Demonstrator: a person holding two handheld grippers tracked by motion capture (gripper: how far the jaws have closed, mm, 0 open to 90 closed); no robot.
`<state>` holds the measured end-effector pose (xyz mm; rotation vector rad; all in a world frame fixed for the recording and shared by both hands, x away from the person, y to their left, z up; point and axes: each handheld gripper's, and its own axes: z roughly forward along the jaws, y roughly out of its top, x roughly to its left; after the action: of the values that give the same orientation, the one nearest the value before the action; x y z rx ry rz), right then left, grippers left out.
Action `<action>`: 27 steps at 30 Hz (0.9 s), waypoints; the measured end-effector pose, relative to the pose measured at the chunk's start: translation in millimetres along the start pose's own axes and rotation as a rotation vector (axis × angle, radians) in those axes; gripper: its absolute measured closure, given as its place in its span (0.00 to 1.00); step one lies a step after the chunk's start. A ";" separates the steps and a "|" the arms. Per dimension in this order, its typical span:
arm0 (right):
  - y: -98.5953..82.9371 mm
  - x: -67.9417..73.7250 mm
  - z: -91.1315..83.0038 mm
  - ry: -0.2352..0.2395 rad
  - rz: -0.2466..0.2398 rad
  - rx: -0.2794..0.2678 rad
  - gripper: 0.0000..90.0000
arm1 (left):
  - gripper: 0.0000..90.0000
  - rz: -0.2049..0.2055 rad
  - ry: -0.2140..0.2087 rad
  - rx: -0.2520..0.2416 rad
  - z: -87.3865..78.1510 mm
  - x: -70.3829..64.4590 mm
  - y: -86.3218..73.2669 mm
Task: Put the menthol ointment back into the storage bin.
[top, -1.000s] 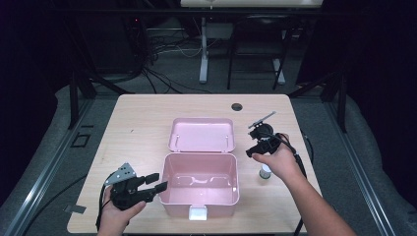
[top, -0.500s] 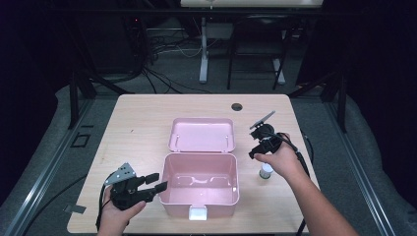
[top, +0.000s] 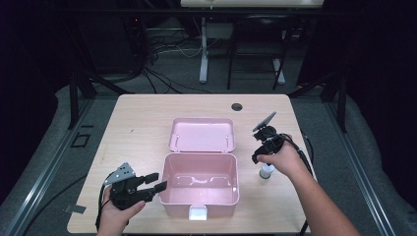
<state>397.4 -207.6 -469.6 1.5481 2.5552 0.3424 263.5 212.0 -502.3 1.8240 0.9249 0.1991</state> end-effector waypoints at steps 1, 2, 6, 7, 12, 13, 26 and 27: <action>-0.3 -0.5 0.6 0.003 0.011 0.013 0.39 | 0.55 0.000 0.000 0.000 0.0 0.1 -0.1; -0.6 -1.7 1.6 0.002 0.010 0.022 0.39 | 0.55 -0.001 -0.003 -0.002 0.2 0.3 -0.2; -2.6 -5.7 6.2 -0.003 0.011 0.067 0.39 | 0.54 0.001 -0.003 0.003 0.4 0.0 -0.2; -3.1 -6.1 7.4 -0.006 0.012 0.079 0.39 | 0.54 0.002 -0.003 0.003 0.5 -0.1 -0.2; -5.8 -9.8 13.0 -0.030 0.023 0.111 0.40 | 0.54 0.003 -0.004 0.004 0.4 0.0 -0.2; -6.5 -11.5 14.5 -0.027 0.029 0.120 0.40 | 0.54 0.002 -0.004 0.004 0.4 -0.1 -0.1; -11.3 -12.4 27.7 -0.033 0.043 0.146 0.42 | 0.54 0.003 -0.004 0.004 0.4 0.0 -0.2; -11.4 -12.7 28.6 -0.031 0.039 0.151 0.43 | 0.54 -0.001 -0.004 0.003 0.5 -0.1 -0.3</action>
<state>400.1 -220.4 -500.3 1.6411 2.5828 0.1305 263.5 211.6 -502.7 1.8263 0.9234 0.1937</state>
